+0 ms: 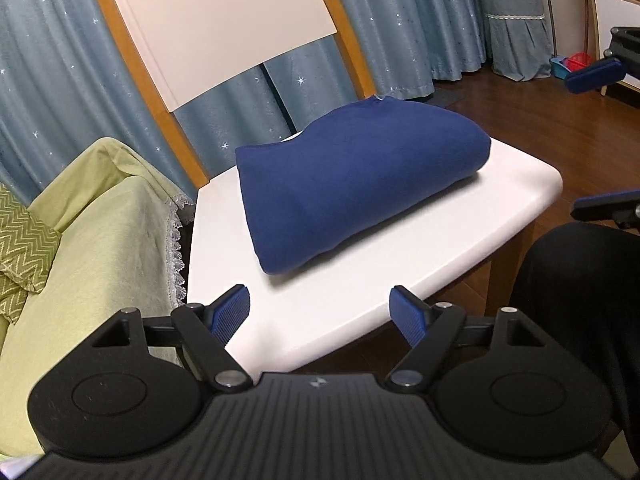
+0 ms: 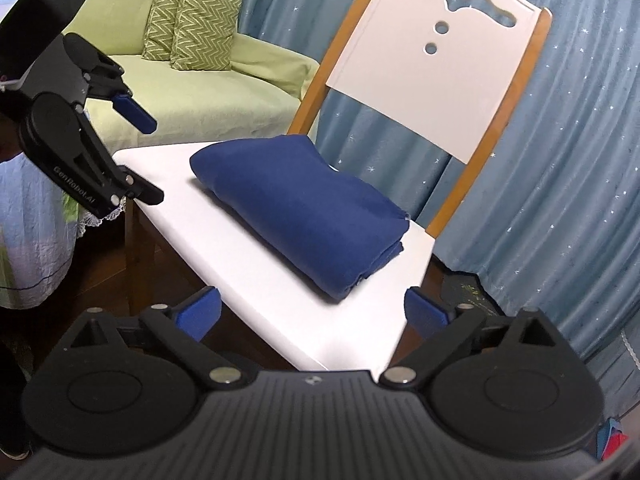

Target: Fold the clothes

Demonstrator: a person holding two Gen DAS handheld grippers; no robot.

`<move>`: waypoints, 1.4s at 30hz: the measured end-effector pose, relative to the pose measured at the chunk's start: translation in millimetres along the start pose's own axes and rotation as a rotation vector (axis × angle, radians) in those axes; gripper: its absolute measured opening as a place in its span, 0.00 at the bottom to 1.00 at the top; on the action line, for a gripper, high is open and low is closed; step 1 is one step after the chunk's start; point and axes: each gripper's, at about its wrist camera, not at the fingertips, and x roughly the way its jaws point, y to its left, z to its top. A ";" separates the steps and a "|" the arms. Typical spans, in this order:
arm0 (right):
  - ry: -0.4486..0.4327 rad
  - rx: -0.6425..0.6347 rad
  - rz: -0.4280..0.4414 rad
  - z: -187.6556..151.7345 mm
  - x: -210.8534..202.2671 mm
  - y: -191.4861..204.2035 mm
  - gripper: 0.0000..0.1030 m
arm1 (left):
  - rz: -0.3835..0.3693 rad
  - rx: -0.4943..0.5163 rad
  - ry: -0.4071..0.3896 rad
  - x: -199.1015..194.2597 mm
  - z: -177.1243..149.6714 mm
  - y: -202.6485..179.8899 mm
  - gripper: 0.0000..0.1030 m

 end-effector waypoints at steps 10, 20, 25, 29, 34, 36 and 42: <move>0.008 0.132 0.023 5.0 -0.2 -7.4 0.98 | -0.023 -0.071 -0.021 1.3 3.5 -2.0 0.80; 0.070 0.508 0.042 5.4 6.8 -34.6 0.99 | -0.047 -0.349 -0.050 -18.8 7.4 28.2 0.93; 0.087 0.560 0.020 3.5 2.8 -32.4 0.99 | -0.035 -0.408 -0.042 -24.6 1.7 34.2 0.99; 0.095 0.574 -0.002 3.6 2.4 -28.1 0.99 | -0.013 -0.437 -0.022 -23.9 0.6 36.2 0.99; 0.089 0.543 -0.026 7.2 -0.9 -21.8 0.99 | -0.022 -0.424 0.004 -25.1 6.2 29.8 0.99; 0.084 0.545 -0.014 7.8 -2.7 -22.4 0.99 | -0.028 -0.448 0.017 -24.8 7.7 29.2 0.99; 0.104 0.541 -0.006 7.8 -2.0 -22.0 0.99 | -0.039 -0.432 0.022 -22.7 10.3 20.5 0.99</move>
